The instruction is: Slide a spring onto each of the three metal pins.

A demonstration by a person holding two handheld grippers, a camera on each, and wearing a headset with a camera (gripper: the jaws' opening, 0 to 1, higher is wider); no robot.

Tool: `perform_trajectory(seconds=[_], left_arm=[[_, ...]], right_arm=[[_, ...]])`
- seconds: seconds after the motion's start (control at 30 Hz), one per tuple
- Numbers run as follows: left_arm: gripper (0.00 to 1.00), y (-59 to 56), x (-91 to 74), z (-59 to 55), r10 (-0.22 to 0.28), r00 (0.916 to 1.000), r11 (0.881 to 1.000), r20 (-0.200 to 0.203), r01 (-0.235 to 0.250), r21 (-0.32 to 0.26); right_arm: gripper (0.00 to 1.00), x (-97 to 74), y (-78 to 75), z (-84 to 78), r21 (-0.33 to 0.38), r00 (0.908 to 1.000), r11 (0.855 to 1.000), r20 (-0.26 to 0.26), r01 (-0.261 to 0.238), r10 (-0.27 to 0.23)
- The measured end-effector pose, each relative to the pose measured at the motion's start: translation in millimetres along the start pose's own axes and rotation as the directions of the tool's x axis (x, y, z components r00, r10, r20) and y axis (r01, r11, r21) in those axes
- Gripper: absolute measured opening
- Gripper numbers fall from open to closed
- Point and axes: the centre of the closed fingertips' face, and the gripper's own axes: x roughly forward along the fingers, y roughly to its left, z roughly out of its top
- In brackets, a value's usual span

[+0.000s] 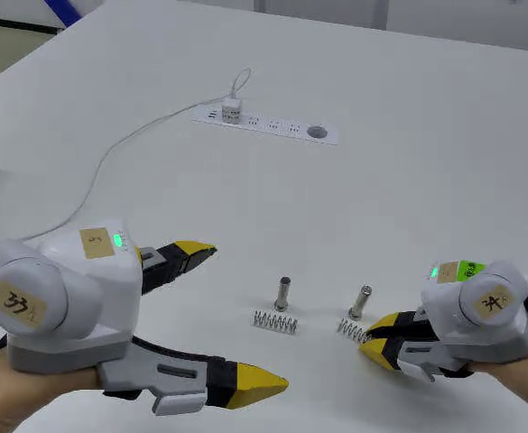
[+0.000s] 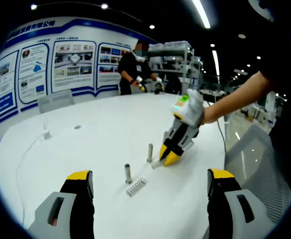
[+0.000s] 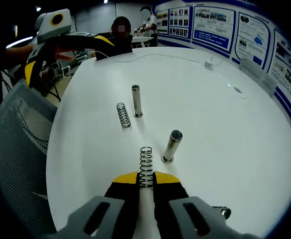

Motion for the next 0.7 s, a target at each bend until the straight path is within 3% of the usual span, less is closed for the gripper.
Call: perform_trajectory(seconds=[0.2,0.4,0.53,0.6,0.7], left_arm=[[0.96,-5.1,1.7,3.3,-0.018,0.9998,1.000,0.004,0.017,0.009],[0.91,-14.2,9.2,11.0,-0.058,0.9983,0.998,0.009,0.057,0.030],[0.89,-23.5,16.3,19.6,-0.091,0.9956,0.995,0.024,0.089,0.048],[0.87,-28.0,20.1,23.7,-0.107,0.9938,0.993,0.030,0.105,0.056],[0.83,-33.8,26.7,28.3,-0.125,0.9916,0.990,0.034,0.123,0.066]], right_arm=[[0.11,-15.8,8.9,13.6,-0.062,0.9998,0.998,0.018,-0.002,0.003],[0.11,-36.5,18.8,30.9,-0.168,0.9980,0.986,0.056,-0.019,0.028],[0.11,-56.0,27.7,45.7,-0.255,0.9968,0.967,0.071,-0.018,0.037],[0.11,-65.0,29.7,50.1,-0.317,0.9974,0.948,0.067,-0.004,0.027],[0.11,-74.9,34.3,52.0,-0.351,0.9982,0.936,0.055,-0.004,0.025]])
